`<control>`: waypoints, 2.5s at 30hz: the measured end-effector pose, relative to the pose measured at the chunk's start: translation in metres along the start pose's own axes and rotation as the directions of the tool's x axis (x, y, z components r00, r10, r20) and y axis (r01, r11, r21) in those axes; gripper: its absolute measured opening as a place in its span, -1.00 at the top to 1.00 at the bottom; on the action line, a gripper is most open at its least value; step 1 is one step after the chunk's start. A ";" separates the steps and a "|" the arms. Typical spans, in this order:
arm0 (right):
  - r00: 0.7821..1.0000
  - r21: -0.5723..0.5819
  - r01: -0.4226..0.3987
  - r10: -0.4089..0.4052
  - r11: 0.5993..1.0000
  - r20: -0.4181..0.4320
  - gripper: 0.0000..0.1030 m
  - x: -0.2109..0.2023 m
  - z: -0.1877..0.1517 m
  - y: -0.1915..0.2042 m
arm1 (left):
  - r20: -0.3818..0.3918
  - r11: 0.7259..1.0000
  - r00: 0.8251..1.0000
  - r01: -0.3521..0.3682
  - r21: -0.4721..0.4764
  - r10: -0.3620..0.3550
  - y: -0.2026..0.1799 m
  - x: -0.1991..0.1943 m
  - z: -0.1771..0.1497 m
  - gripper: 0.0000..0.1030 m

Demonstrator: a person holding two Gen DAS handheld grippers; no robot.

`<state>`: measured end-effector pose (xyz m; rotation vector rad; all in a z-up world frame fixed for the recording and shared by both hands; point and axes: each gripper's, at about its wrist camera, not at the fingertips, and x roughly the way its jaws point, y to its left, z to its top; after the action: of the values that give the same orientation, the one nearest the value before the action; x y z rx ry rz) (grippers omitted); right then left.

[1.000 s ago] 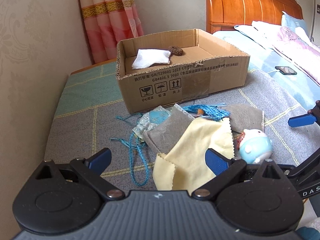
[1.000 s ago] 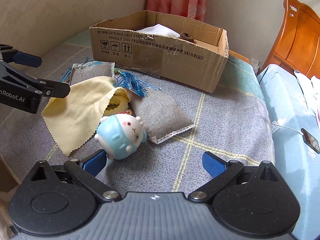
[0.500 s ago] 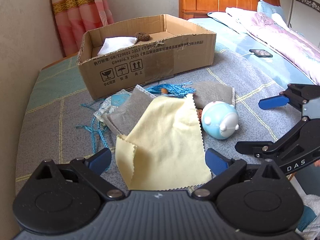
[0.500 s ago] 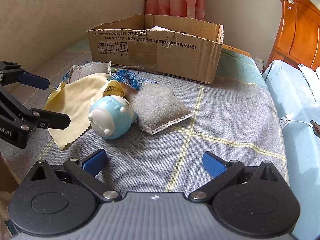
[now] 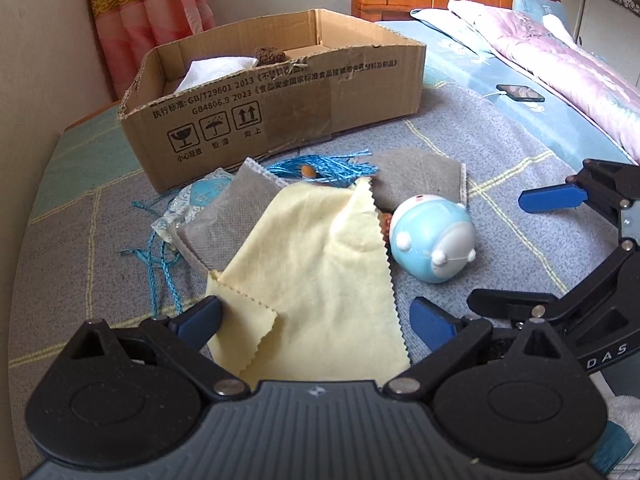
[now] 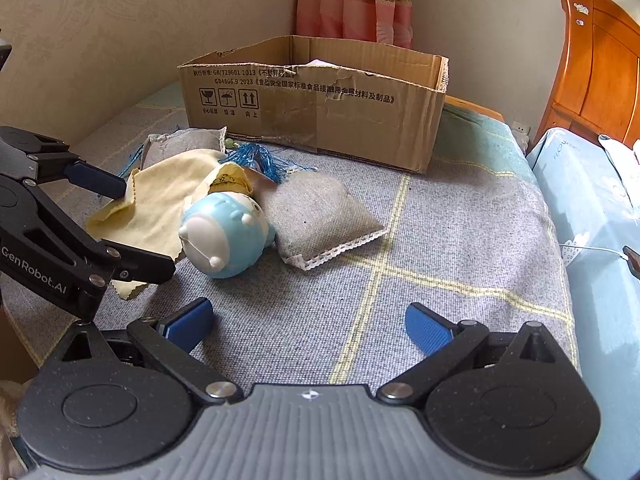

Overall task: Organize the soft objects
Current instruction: 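Move both grippers back to the pile and grasp the yellow cloth with the left gripper, then lift the yellow cloth with the left gripper while the right gripper approaches the plush toy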

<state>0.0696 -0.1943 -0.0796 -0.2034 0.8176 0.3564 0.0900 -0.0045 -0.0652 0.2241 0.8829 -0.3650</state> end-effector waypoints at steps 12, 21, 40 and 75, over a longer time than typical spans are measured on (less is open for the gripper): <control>1.000 -0.004 -0.004 0.004 1.000 0.005 -1.00 -0.001 -0.001 0.000 | 0.004 0.991 0.996 -0.088 -0.105 0.089 0.014 0.001 0.000 -0.86; 1.000 -0.002 -0.003 0.003 1.000 0.008 -1.00 -0.002 -0.001 0.000 | 0.013 0.991 0.998 -0.057 -0.122 0.059 0.009 0.000 0.004 -0.43; 1.000 -0.001 0.013 -0.013 1.000 0.005 -1.00 -0.004 -0.003 0.002 | 0.020 0.994 0.997 -0.074 -0.082 0.076 0.010 -0.022 -0.001 0.59; 0.998 -0.096 -0.037 0.041 0.995 0.040 -0.66 -0.012 0.021 0.029 | 0.064 0.996 0.996 -0.059 -0.071 0.064 0.023 -0.028 0.000 0.72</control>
<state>0.0647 -0.1638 -0.0582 -0.2686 0.7648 0.4359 0.0831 0.0229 -0.0428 0.1741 0.8199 -0.2829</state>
